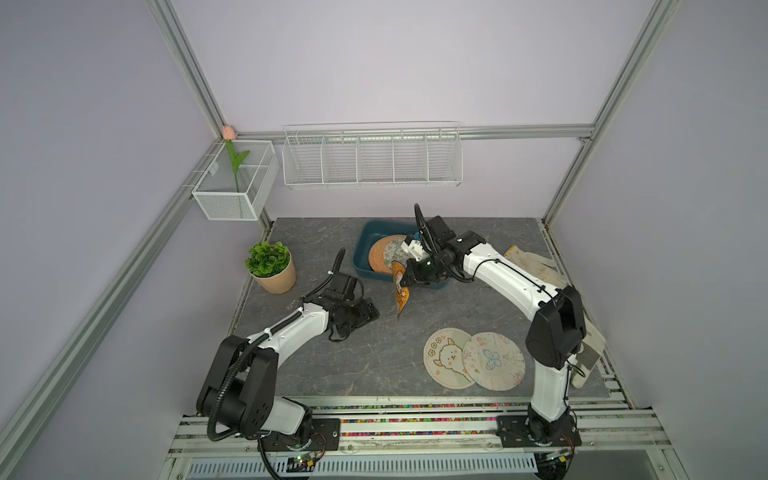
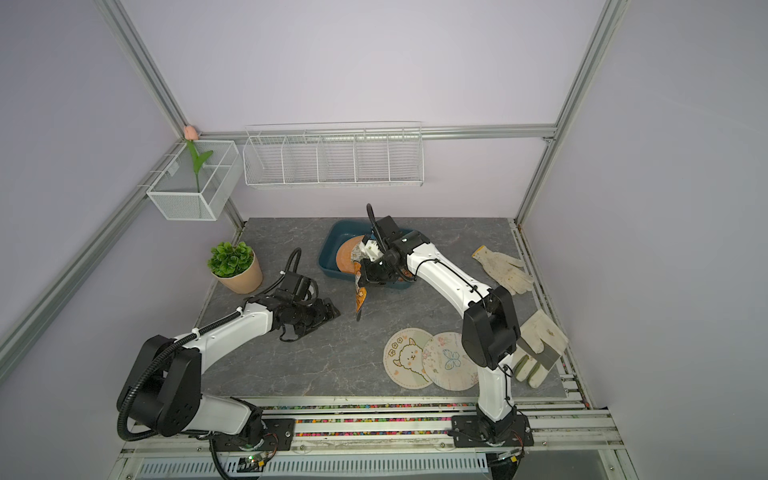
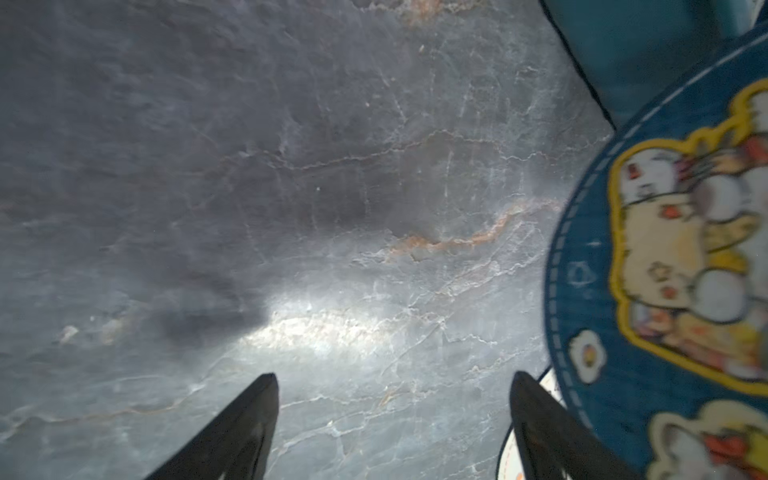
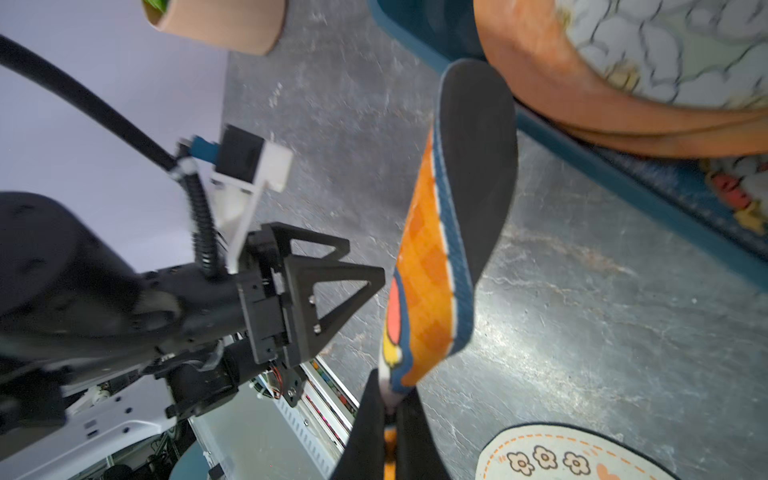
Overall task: Put the coasters into the storage box
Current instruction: Pick up the coaster from the center of the board, then place the coaster in the storage box.
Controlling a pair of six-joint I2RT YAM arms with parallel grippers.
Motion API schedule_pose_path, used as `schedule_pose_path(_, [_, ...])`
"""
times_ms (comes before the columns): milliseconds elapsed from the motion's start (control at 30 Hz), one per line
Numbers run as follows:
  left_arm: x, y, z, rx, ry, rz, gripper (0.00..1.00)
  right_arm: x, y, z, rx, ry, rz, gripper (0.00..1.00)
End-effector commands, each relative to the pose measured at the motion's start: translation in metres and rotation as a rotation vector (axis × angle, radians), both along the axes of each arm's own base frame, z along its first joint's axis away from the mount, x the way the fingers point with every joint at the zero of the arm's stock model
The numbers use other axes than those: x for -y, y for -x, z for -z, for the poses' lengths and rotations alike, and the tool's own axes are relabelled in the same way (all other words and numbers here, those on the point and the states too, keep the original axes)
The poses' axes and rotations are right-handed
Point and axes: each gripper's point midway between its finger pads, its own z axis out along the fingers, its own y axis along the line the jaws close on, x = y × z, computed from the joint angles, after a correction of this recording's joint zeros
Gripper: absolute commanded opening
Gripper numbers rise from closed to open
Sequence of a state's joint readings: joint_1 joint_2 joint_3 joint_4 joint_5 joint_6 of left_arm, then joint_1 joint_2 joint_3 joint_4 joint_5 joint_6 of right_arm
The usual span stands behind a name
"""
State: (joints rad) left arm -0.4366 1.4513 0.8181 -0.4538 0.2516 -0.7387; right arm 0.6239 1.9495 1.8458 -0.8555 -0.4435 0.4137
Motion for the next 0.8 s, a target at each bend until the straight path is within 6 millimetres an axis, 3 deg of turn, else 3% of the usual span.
schedule_pose_path(0, [0.003, -0.006, -0.003, 0.004, 0.006, 0.013, 0.87, -0.003, -0.020, -0.016, 0.019, -0.050, 0.001, 0.07])
schedule_pose_path(233, [0.008, -0.017, -0.006, 0.022, 0.016, 0.013, 0.87, -0.013, -0.081, -0.034, 0.090, -0.130, 0.046, 0.07])
schedule_pose_path(367, [0.008, -0.018, -0.006, 0.024, 0.017, 0.013, 0.87, -0.020, -0.113, -0.033, 0.118, -0.175, 0.079, 0.07])
schedule_pose_path(533, [0.007, -0.014, -0.004, 0.017, 0.014, 0.012, 0.88, -0.016, -0.144, -0.010, 0.118, -0.175, 0.121, 0.07])
schedule_pose_path(767, [0.006, -0.012, -0.004, 0.017, 0.015, 0.012, 0.88, 0.014, -0.166, 0.025, 0.095, -0.120, 0.164, 0.07])
